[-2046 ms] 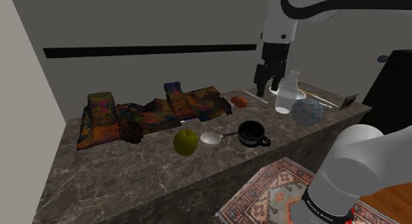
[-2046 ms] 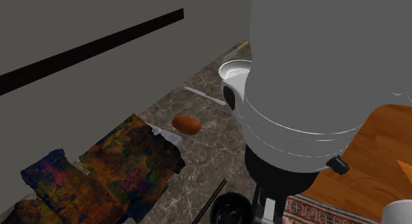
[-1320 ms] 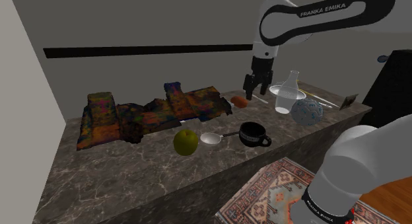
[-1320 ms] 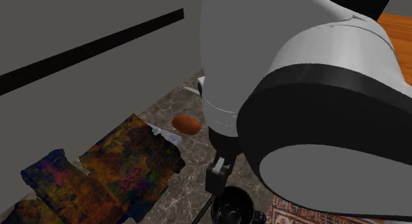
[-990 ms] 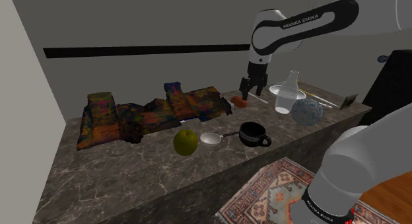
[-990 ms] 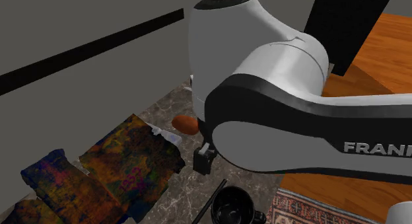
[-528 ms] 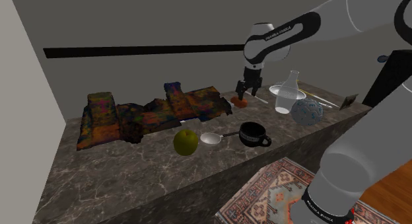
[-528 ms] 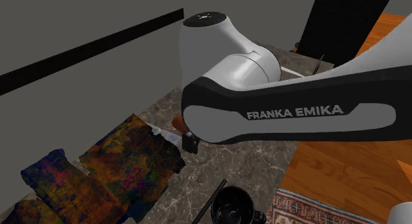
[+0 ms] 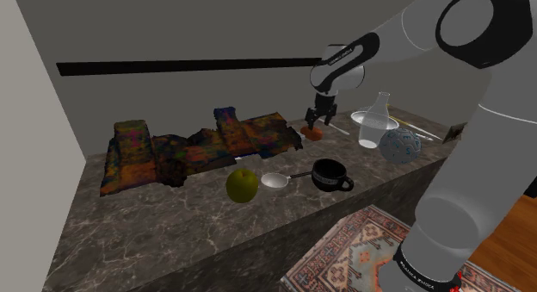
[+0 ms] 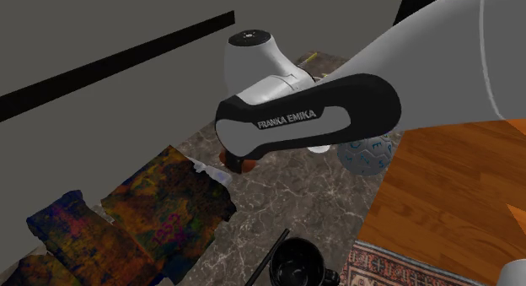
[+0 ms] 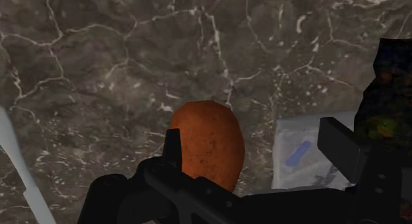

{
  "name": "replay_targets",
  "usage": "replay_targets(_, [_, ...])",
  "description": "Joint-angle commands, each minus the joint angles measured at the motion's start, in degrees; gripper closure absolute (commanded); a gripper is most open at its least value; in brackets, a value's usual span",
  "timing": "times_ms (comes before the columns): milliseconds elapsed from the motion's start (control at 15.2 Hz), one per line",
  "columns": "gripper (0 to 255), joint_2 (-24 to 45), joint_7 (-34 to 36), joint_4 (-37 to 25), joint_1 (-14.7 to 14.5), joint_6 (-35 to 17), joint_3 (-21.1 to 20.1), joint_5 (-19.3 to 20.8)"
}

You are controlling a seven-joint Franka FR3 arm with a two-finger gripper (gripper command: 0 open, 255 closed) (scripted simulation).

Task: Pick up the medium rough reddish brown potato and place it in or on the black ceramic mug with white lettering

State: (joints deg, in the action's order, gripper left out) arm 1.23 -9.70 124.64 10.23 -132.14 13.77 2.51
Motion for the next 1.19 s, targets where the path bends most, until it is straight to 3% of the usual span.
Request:
replay_targets(0, [0,3.43,-0.98,-2.94,0.65,-1.27,0.57,-1.03])
replay_targets(594, [0,9.75,-2.61,-3.73,1.57,-7.08,0.58,-3.21])
replay_targets(1122, [0,9.74,-2.61,-3.73,1.58,-7.08,0.57,-3.2])
